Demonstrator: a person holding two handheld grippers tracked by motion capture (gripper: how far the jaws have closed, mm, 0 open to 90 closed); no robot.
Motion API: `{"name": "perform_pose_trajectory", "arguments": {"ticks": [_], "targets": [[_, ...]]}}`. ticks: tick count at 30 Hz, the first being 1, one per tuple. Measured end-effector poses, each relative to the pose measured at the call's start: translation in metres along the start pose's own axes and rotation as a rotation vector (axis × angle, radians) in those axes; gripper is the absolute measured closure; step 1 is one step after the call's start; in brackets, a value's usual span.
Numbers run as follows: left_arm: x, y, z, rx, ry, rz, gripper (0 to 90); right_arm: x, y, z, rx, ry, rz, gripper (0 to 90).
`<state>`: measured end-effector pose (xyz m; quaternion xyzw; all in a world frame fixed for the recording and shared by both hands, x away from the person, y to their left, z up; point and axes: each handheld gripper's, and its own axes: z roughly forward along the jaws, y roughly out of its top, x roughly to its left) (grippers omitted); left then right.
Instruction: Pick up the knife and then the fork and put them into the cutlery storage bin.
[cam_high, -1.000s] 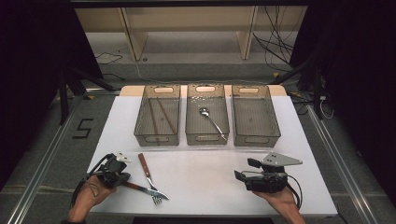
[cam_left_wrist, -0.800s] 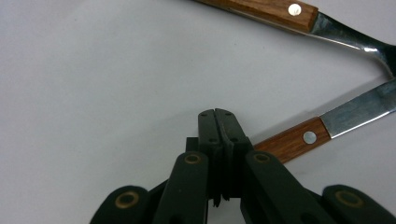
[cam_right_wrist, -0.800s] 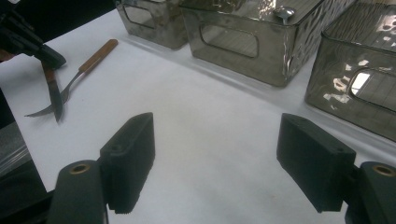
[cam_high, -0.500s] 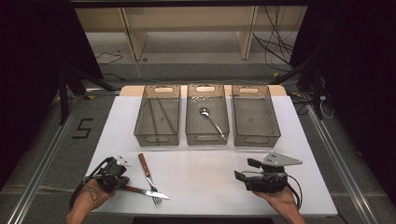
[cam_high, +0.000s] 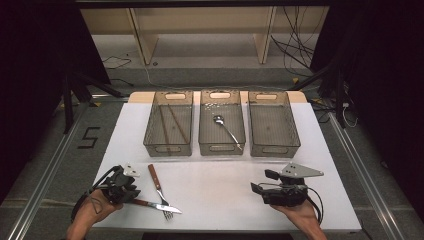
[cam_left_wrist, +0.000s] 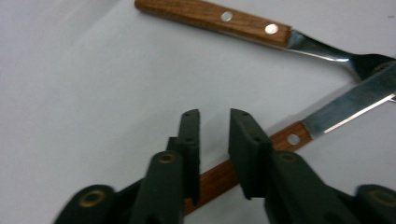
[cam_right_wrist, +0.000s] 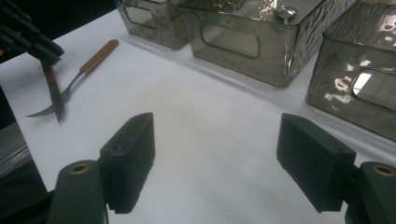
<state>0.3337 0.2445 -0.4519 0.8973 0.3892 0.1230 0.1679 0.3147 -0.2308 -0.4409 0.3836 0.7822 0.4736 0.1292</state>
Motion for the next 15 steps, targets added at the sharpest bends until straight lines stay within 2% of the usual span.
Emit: {"name": "perform_pose_trajectory", "arguments": {"ticks": [1, 3, 5, 7, 9, 11, 12, 13, 14, 15], "targets": [[-0.0014, 0.0012, -0.0045, 0.01, -0.011, 0.027, 58.9, 0.0001, 0.0001, -0.0001, 0.0, 0.001, 0.0, 28.7], [-0.0024, 0.002, -0.0072, 0.032, -0.014, 0.054, 50.7, 0.0003, 0.0001, -0.0001, 0.001, 0.003, -0.001, 28.7], [-0.0035, 0.0024, -0.0077, 0.045, -0.013, 0.062, 41.2, 0.0006, 0.0002, 0.0002, 0.001, 0.004, 0.0, 28.7], [-0.005, 0.0034, -0.0086, 0.078, -0.017, 0.096, 34.4, 0.0009, 0.0002, 0.0004, 0.003, 0.005, -0.001, 28.7], [-0.006, 0.0047, -0.0104, 0.093, -0.041, 0.134, 30.8, 0.0012, 0.0004, 0.0006, 0.004, 0.006, -0.001, 28.6], [-0.0066, 0.0049, -0.0103, 0.093, -0.049, 0.142, 28.8, 0.0011, 0.0004, 0.0009, 0.004, 0.007, -0.003, 28.7], [-0.007, 0.0054, -0.0078, 0.103, -0.067, 0.162, 28.2, 0.001, 0.0004, 0.0009, 0.005, 0.007, -0.003, 28.7], [-0.007, 0.0054, -0.0078, 0.103, -0.067, 0.162, 28.2, 0.0009, 0.0004, 0.0011, 0.006, 0.007, -0.002, 28.7], [-0.0078, 0.0059, -0.0039, 0.127, -0.078, 0.191, 28.1, 0.0009, 0.0005, 0.0012, 0.006, 0.008, -0.003, 28.7], [-0.0078, 0.0059, -0.0039, 0.127, -0.078, 0.191, 28.2, 0.0009, 0.0005, 0.0012, 0.007, 0.008, -0.003, 28.7]]}}
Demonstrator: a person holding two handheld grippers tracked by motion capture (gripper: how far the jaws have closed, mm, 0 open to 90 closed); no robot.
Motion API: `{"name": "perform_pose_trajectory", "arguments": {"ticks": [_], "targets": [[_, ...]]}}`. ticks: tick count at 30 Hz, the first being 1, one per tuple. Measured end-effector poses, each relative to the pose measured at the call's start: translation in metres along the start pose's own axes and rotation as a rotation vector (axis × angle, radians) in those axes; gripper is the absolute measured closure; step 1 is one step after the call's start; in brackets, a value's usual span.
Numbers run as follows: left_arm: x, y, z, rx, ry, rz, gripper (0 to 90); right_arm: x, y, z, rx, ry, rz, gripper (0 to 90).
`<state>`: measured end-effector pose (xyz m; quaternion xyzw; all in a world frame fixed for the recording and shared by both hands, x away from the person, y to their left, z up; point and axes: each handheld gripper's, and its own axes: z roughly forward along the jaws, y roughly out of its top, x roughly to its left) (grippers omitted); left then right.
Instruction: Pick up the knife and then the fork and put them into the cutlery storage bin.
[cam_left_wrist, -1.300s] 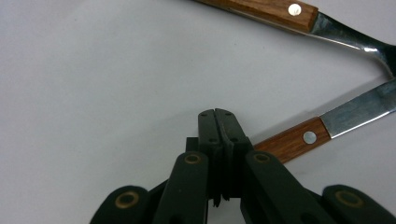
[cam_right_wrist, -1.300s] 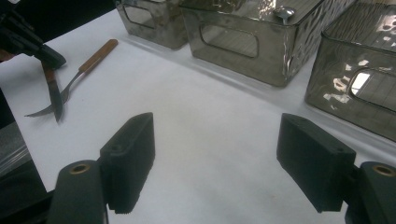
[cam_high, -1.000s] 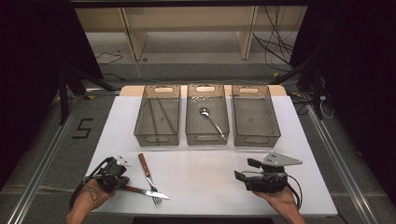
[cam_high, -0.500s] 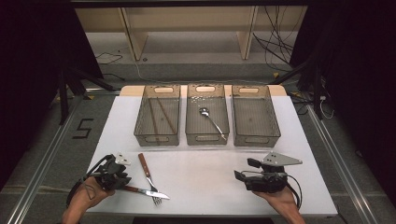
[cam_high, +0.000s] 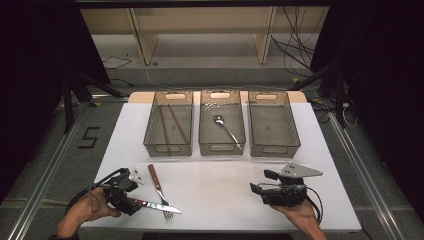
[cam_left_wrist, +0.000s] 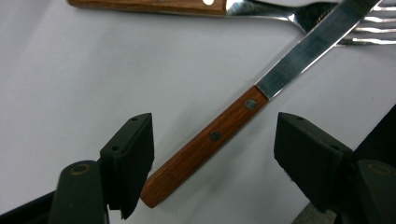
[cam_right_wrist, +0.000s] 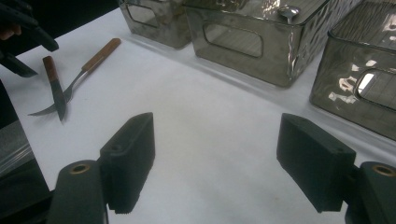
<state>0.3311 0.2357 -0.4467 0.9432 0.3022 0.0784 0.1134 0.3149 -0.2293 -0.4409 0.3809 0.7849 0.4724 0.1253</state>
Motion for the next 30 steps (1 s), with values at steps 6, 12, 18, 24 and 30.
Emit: {"name": "perform_pose_trajectory", "arguments": {"ticks": [6, 12, 18, 24, 30], "targets": [[-0.001, 0.005, 0.012, 0.04, -0.045, 0.059, 33.5, 0.0, 0.0, 0.0, 0.001, 0.002, -0.001, 28.7], [-0.002, 0.009, 0.015, 0.057, -0.056, 0.097, 40.6, 0.0, 0.0, 0.001, 0.002, 0.003, 0.001, 28.9], [-0.005, 0.015, 0.019, 0.089, -0.075, 0.174, 48.3, 0.0, 0.0, 0.001, 0.005, 0.004, 0.0, 29.0], [-0.006, 0.018, 0.02, 0.107, -0.087, 0.228, 55.5, 0.001, 0.0, 0.001, 0.005, 0.006, -0.001, 29.0], [-0.006, 0.018, 0.02, 0.104, -0.104, 0.241, 61.4, 0.0, 0.0, 0.002, 0.009, 0.007, -0.004, 29.0]]}}
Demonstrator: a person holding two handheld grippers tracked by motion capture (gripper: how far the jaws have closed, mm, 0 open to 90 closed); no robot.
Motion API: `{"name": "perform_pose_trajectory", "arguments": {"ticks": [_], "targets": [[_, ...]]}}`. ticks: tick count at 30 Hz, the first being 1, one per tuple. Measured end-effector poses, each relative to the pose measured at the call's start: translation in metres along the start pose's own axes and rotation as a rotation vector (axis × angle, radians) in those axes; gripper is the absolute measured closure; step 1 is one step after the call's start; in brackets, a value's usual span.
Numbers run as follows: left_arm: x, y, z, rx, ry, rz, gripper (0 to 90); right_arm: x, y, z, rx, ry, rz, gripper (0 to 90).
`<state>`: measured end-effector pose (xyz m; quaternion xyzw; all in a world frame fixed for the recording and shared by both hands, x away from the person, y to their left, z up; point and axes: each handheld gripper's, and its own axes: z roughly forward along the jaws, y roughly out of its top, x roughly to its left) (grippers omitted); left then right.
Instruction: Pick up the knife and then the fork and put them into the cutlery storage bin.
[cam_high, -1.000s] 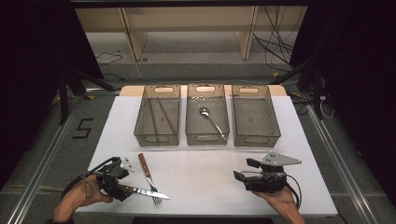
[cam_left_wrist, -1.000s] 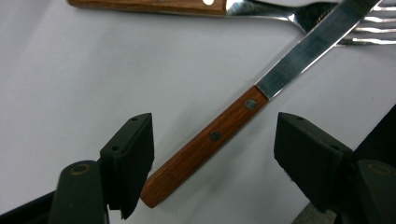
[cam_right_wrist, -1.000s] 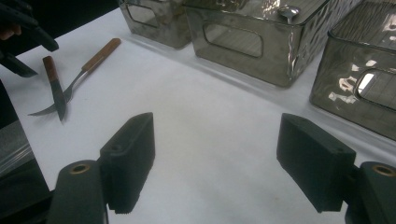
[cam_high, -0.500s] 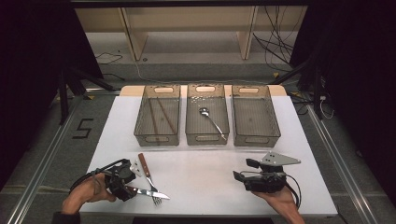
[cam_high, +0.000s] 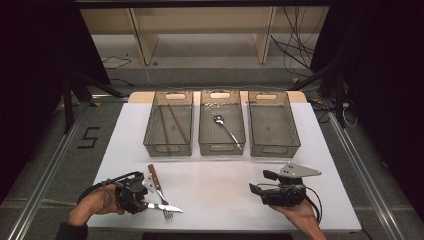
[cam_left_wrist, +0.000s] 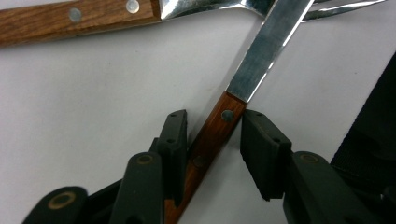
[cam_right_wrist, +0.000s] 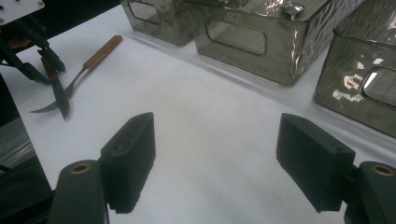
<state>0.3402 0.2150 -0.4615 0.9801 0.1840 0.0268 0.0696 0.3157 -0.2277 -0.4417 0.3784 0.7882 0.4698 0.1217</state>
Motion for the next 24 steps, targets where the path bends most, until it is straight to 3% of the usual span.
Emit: {"name": "perform_pose_trajectory", "arguments": {"ticks": [8, 20, 24], "targets": [[-0.0035, -0.0002, -0.0006, -0.002, -0.005, 0.062, 71.0, -0.0004, -0.0006, 0.0013, 0.005, 0.002, 0.0, 29.3], [-0.0057, -0.0005, -0.0014, -0.002, -0.003, 0.12, 75.3, -0.0007, -0.0009, 0.0026, 0.011, 0.003, 0.001, 29.3], [-0.0045, -0.0027, -0.0015, -0.025, -0.006, 0.111, 75.9, -0.0007, -0.0009, 0.0025, 0.013, 0.005, 0.002, 29.3]]}}
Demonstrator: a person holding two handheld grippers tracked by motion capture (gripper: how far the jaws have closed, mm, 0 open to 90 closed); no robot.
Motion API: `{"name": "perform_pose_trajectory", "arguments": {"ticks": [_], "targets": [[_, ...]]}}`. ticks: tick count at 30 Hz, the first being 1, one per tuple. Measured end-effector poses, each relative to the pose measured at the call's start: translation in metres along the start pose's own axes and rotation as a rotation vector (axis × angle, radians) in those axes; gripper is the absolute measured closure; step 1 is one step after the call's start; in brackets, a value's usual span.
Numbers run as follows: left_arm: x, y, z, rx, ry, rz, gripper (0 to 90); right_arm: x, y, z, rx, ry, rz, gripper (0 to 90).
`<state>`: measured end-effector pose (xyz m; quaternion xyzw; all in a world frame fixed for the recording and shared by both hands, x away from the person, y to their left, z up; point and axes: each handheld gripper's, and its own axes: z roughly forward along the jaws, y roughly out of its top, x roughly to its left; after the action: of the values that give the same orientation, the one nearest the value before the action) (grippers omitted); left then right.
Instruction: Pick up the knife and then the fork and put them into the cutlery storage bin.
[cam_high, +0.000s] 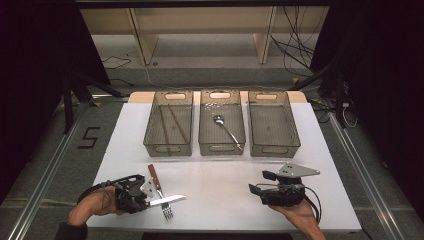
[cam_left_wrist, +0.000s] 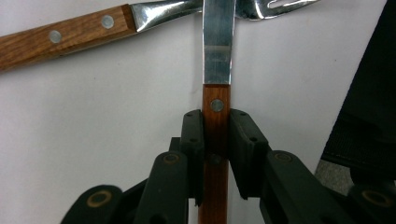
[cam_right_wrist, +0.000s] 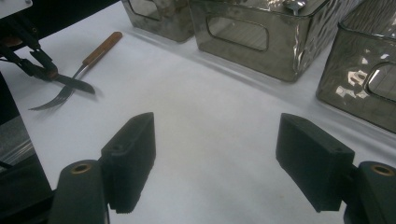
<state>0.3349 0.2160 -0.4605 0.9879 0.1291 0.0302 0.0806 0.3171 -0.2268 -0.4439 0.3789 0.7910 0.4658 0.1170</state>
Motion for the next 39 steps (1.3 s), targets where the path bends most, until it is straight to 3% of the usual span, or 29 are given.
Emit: {"name": "perform_pose_trajectory", "arguments": {"ticks": [11, 15, 23, 25, 26, 30, 34, 39], "targets": [[-0.002, 0.0, -0.01, -0.048, 0.027, -0.027, 76.2, 0.0, 0.0, 0.0, -0.001, 0.0, -0.001, 29.3], [-0.001, 0.004, -0.016, -0.107, 0.042, -0.076, 76.2, 0.0, 0.0, 0.0, -0.004, -0.002, 0.0, 29.3], [0.004, 0.014, -0.025, -0.18, 0.069, -0.138, 76.2, 0.0, 0.0, -0.001, -0.01, -0.003, 0.0, 29.2], [0.008, 0.019, -0.029, -0.229, 0.081, -0.185, 76.2, 0.0, 0.0, -0.002, -0.013, -0.006, 0.002, 28.9], [0.008, 0.019, -0.029, -0.229, 0.081, -0.185, 76.2, 0.0, 0.001, -0.002, -0.014, -0.007, 0.001, 28.9], [0.016, 0.032, -0.034, -0.289, 0.081, -0.251, 76.2, 0.0, 0.001, -0.003, -0.019, -0.009, -0.001, 28.9], [0.022, 0.041, -0.037, -0.332, 0.07, -0.28, 76.2, 0.001, 0.001, -0.003, -0.024, -0.011, 0.002, 28.9], [0.028, 0.059, -0.044, -0.4, 0.097, -0.324, 76.2, 0.001, 0.001, -0.004, -0.029, -0.014, 0.001, 28.9]]}}
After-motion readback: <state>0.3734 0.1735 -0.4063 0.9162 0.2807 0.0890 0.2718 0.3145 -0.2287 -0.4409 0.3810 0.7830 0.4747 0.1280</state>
